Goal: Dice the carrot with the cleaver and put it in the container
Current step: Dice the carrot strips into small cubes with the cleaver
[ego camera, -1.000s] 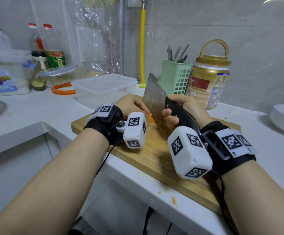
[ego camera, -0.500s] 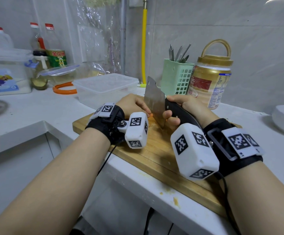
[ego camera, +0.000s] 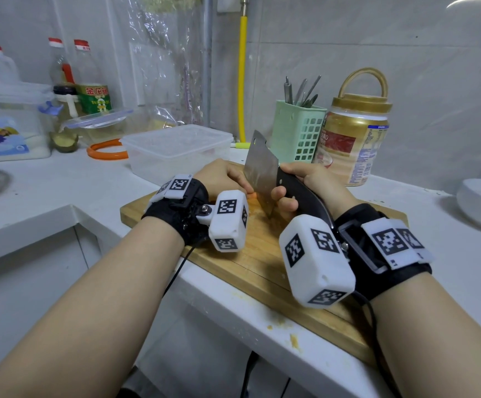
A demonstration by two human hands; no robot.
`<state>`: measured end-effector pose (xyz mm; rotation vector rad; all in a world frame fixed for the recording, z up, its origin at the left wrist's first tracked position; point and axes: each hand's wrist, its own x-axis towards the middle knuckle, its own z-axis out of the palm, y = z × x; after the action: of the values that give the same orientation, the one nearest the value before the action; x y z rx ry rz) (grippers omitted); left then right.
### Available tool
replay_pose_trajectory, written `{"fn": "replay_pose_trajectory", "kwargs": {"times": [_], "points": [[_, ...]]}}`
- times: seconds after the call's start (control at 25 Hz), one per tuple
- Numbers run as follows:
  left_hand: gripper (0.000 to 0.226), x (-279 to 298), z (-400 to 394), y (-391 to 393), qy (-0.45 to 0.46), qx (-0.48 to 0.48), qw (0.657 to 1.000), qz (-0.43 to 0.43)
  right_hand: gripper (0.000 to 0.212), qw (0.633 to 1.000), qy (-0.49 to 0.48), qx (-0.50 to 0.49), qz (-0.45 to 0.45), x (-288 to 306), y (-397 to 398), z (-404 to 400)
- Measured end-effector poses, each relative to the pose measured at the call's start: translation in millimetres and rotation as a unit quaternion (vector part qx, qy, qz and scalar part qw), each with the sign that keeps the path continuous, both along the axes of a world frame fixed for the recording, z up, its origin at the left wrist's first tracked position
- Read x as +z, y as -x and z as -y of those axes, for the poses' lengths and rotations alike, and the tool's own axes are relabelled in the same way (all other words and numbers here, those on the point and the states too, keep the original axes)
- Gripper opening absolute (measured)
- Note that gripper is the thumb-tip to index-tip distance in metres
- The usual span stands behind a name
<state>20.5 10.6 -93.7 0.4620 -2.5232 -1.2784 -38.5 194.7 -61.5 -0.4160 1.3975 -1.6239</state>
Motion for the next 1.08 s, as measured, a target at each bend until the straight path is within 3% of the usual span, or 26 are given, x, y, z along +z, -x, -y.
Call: {"fn": "replay_pose_trajectory", "kwargs": {"times": [0.52, 1.08], "points": [[0.012, -0.4, 2.6, 1.8, 0.025, 0.014, 1.0, 0.01, 0.021, 0.999, 0.048, -0.017, 0.003, -2.9, 2.3, -4.4], [0.008, 0.8, 1.1, 0.5, 0.036, 0.006, 0.999, 0.009, 0.02, 0.999, 0.028, 0.018, -0.007, -1.3, -3.0, -0.3]]}}
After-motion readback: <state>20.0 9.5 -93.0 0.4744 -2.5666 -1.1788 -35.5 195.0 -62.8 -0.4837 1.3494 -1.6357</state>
